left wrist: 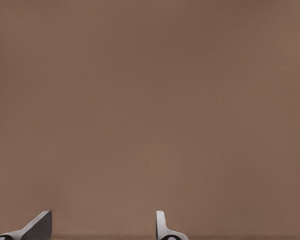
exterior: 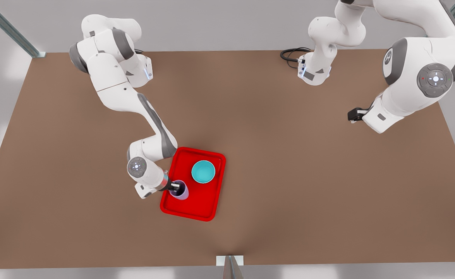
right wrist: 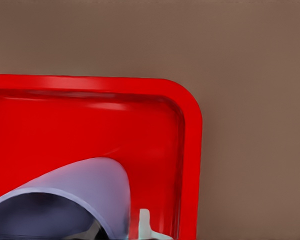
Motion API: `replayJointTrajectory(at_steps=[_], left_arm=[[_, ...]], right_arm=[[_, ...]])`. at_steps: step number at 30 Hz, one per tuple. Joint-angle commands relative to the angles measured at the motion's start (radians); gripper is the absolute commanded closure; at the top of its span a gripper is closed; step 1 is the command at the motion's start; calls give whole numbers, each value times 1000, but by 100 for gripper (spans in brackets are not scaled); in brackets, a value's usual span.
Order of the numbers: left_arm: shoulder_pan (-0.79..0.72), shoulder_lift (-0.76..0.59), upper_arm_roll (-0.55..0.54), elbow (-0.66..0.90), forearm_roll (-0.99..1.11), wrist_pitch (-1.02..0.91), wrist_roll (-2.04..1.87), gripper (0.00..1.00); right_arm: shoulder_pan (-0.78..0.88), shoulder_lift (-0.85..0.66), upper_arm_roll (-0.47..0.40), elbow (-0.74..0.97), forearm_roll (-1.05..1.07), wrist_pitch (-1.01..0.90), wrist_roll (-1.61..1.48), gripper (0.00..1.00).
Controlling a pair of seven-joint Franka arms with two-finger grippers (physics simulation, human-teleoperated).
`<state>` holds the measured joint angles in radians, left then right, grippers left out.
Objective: Place the bowl on the tray with the left arm and the cup on the tray with the right arm
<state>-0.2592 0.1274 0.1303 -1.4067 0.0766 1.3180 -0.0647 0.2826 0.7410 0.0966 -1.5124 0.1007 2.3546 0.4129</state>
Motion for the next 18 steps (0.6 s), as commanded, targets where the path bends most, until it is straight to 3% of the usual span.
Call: replayJointTrajectory(at_steps=[1,15,18], left_arm=[[0,0,0,0,0,0,-1,0],[-6,0,0,0,0,-9,-18,0],[-6,0,0,0,0,-8,-18,0]], right_arm=[[0,-2,0,1,1,-1,0,0],[-9,-57,0,-2,-1,-24,-14,0],[-158,-167,-3,1,-2,-236,-301,0]])
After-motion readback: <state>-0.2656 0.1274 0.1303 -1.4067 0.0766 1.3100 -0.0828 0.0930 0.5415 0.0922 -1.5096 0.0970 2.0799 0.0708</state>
